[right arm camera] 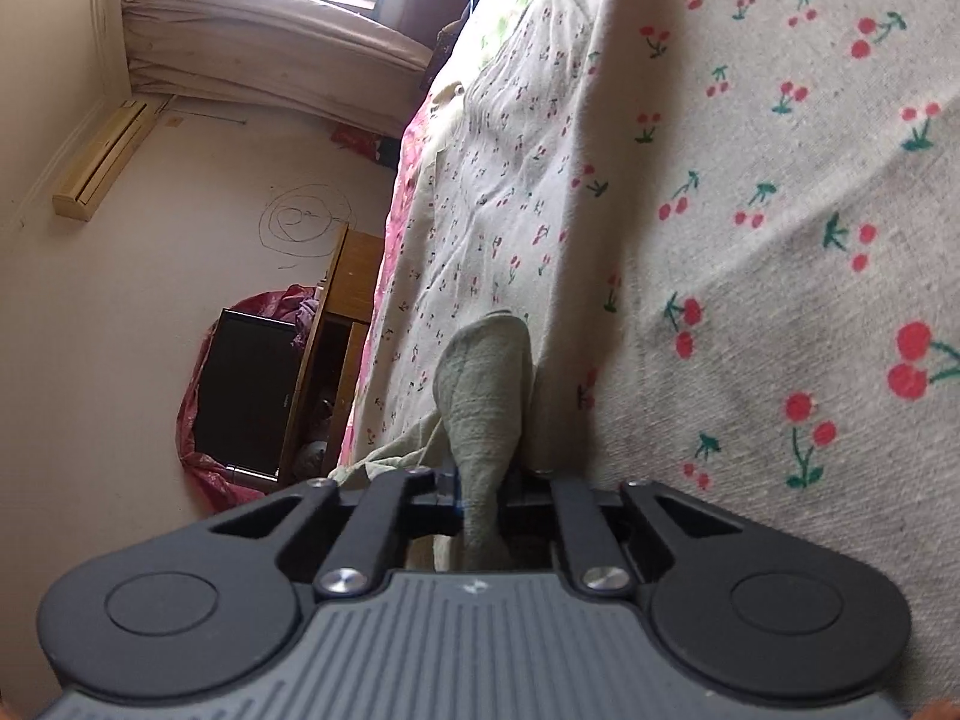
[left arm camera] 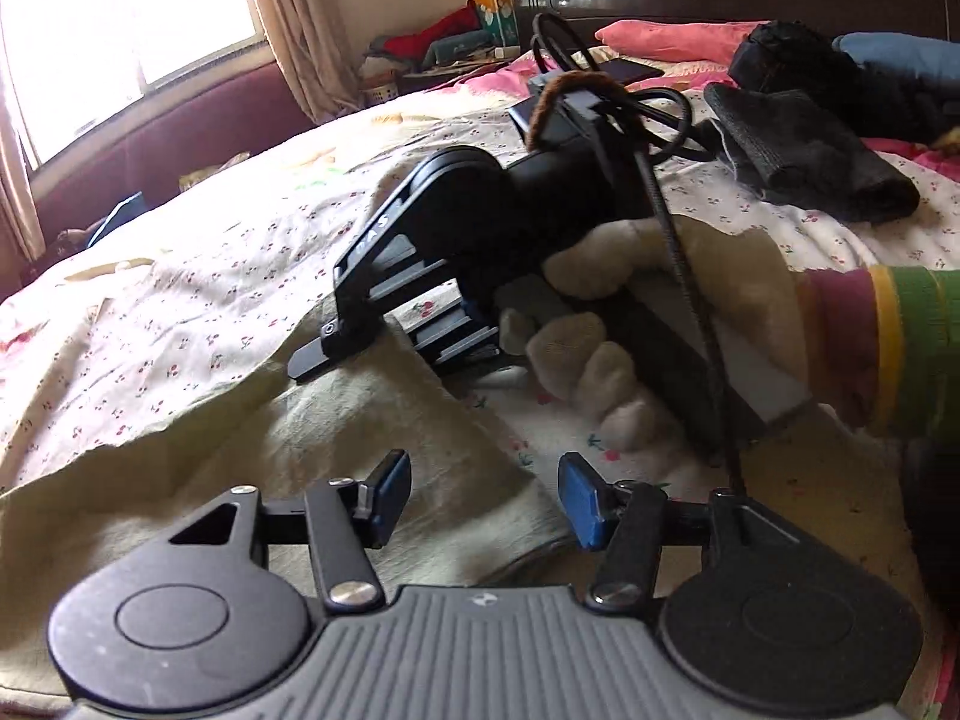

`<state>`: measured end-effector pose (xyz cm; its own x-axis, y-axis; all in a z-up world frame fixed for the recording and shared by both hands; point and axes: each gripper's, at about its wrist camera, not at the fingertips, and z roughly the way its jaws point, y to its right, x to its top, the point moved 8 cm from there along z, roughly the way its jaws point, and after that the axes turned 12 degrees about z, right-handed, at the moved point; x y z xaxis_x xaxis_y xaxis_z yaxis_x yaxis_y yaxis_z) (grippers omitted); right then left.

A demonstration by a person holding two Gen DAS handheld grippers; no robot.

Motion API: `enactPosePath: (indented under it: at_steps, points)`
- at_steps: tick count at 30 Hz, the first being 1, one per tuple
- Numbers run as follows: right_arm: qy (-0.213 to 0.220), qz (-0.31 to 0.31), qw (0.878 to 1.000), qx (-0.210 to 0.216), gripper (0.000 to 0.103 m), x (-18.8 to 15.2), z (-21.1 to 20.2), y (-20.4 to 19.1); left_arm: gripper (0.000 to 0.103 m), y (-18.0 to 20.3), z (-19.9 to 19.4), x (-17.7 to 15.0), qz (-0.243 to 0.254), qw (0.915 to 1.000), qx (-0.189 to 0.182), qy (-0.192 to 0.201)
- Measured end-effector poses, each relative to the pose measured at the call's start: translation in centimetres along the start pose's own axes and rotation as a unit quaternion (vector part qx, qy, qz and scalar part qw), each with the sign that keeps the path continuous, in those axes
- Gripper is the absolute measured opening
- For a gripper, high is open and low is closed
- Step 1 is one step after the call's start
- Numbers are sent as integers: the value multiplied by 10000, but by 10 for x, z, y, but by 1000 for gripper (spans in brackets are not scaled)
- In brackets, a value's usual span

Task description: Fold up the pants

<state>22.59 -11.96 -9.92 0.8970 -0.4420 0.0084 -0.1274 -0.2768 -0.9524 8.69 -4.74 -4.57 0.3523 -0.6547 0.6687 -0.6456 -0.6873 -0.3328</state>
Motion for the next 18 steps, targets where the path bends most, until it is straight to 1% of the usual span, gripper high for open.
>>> enactPosePath:
  at_steps: [1, 3, 5, 6, 7, 9, 10, 11, 12, 14, 15, 16, 17, 18]
  points:
    - [9, 56, 10000, 59, 6, 0, -2, 0, 71, 7, 1, 1, 116, 9999, 89, -27]
    - [59, 176, 9996, 197, 6, 1, -7, -3, 72, 14, 6, 1, 382, 9977, 543, -127]
    - [155, 112, 9996, 201, 6, 4, -9, -9, 75, 15, 11, -2, 647, 9901, 1196, -360]
    - [151, 255, 9990, 333, 5, 5, -11, -11, 76, 15, 13, -4, 736, 9861, 1429, -419]
    - [122, 358, 9981, 496, 5, 6, -12, -14, 76, 15, 15, -5, 721, 9846, 1521, -477]
    - [145, 182, 9989, 413, 5, 5, -10, -19, 75, 14, 16, -6, 545, 9862, 1445, -603]
    - [126, 177, 9989, 424, 5, 4, -10, -19, 68, 14, 16, -6, 538, 9869, 1393, -618]
    - [93, 220, 9986, 468, 5, 4, -9, -20, 58, 15, 15, -6, 592, 9872, 1333, -644]
    - [90, 235, 9986, 467, 5, 4, -9, -19, 54, 16, 12, -5, 637, 9870, 1326, -653]
    - [-22, 199, 9986, 484, 6, 5, -8, -17, 38, 21, 9, 0, 715, 9866, 1320, -635]
    - [-91, 256, 9983, 515, 6, 5, -7, -15, 35, 21, 7, 0, 734, 9864, 1320, -642]
    - [-154, 289, 9979, 553, 11, 5, -4, -15, 33, 21, 8, -1, 716, 9866, 1311, -657]
    - [-211, 254, 9980, 548, 11, 5, -2, -15, 30, 20, 8, -1, 667, 9873, 1282, -659]
    - [-244, 225, 9984, 456, 11, 4, 0, -11, 28, 18, 7, -1, 615, 9878, 1265, -665]
